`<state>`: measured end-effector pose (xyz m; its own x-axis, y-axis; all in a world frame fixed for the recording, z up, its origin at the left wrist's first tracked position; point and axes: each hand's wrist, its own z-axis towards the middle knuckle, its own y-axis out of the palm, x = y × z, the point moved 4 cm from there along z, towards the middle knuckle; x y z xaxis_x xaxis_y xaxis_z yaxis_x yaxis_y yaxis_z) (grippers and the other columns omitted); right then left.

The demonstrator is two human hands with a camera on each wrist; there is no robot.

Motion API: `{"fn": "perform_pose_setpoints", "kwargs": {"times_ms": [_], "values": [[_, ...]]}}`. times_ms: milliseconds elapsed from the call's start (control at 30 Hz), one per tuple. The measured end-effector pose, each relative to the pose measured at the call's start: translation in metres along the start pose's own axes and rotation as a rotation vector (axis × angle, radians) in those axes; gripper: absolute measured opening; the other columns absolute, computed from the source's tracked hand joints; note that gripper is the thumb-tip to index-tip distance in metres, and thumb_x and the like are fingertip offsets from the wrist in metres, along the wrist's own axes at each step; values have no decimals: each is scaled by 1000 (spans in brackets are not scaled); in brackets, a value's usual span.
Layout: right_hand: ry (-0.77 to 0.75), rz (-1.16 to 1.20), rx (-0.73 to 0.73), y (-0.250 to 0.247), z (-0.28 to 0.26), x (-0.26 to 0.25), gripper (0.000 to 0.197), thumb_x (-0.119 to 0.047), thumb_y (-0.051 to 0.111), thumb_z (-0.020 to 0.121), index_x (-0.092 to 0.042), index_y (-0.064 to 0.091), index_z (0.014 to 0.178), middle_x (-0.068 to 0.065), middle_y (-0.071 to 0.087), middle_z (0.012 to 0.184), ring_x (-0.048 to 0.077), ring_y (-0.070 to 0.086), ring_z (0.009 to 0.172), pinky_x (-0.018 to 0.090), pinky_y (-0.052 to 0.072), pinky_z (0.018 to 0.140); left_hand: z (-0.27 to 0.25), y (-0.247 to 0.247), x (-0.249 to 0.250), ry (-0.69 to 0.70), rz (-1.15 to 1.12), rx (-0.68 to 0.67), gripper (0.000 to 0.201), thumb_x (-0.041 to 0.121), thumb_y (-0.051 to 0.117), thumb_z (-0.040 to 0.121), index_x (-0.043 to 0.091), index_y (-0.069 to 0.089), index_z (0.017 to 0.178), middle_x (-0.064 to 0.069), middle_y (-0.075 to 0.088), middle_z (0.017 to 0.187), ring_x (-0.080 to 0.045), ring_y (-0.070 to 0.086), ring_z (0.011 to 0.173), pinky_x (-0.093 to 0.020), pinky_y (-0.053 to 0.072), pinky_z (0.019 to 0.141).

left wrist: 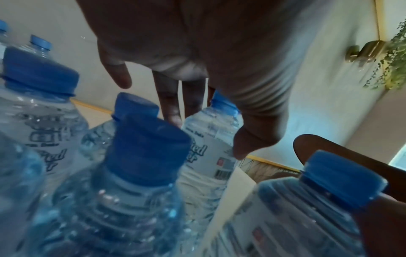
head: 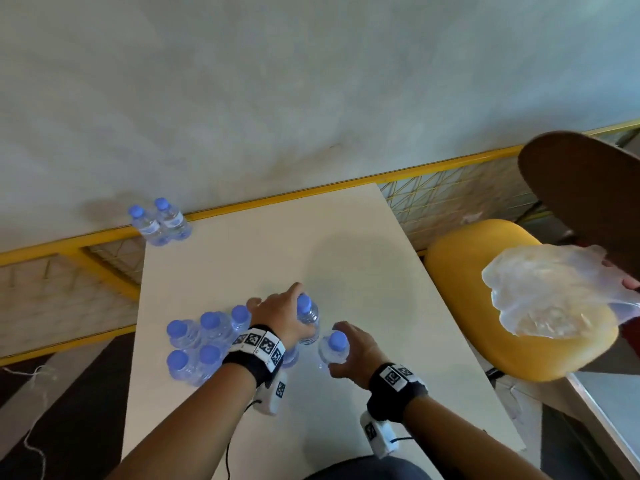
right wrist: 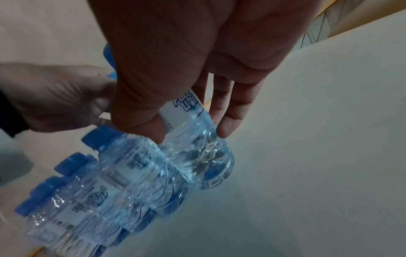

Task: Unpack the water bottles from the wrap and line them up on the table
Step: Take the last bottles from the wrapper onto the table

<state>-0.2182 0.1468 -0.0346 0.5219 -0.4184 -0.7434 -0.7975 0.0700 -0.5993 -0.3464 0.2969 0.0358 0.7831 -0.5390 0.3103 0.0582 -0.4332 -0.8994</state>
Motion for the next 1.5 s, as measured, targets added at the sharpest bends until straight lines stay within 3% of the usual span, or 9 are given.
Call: {"fn": "perform_pose_setpoints", "kwargs": {"times_ms": [200,400,533,633,1000,1133,1300,1400,1500], "values": [[1,-16,29,42,20,-18,55,-27,78,55,-31,52,103,-15,56,99,11,54,80,21,42,68,22,15,-18,24,34,-86,32,42,67,75,34,48,100,11,67,86,-23,65,82,-43,36,89],[25,-47,72,51,25,-19,69,-29,82,61,-24,48,121,-9,54,117,12,57,94,26,50,82,39,17,-24,72,43,-113,28,42,67,87,29,56,109,10,68,97,-23,66,93,-43,38,91],[61,-42,62,51,26,-21,81,-29,82,64,-27,35,130,-10,60,116,13,60,94,23,48,79,37,18,-32,106,-15,-103,31,46,67,90,26,57,111,5,70,101,-26,66,93,-45,51,90],[38,-36,47,49,28,-24,96,-27,83,66,-23,27,144,-9,50,133,13,58,110,26,49,93,36,17,-35,122,-84,-80,32,45,70,91,23,60,111,1,71,97,-28,67,89,-45,59,84],[31,-35,35,48,34,-22,98,-30,86,61,-27,32,143,-8,51,136,12,56,114,34,50,98,34,22,-34,133,-60,5,37,49,67,93,26,62,122,1,75,105,-27,69,97,-45,58,85],[40,-44,35,47,34,-21,98,-34,87,59,-31,34,141,-11,51,134,10,55,113,29,48,97,33,21,-34,123,-80,-24,38,49,68,92,25,63,121,-1,74,103,-28,69,95,-44,59,85],[45,-77,-33,47,32,-17,102,-38,88,59,-30,29,142,-8,50,138,12,54,119,33,48,100,33,19,-35,122,-77,-94,30,44,68,90,22,62,110,-3,72,96,-29,66,89,-47,60,84],[82,-122,-80,44,31,-21,113,-42,90,59,-24,22,148,-3,42,148,15,50,128,32,44,106,29,18,-32,128,-79,-78,30,43,68,88,22,61,109,-2,72,95,-28,67,87,-46,61,83],[138,-204,-124,36,23,-32,131,-46,90,61,-9,7,155,7,20,160,20,31,144,36,33,116,24,14,-33,132,-100,-50,42,47,69,88,23,61,120,-1,74,103,-27,68,94,-44,60,84]]}}
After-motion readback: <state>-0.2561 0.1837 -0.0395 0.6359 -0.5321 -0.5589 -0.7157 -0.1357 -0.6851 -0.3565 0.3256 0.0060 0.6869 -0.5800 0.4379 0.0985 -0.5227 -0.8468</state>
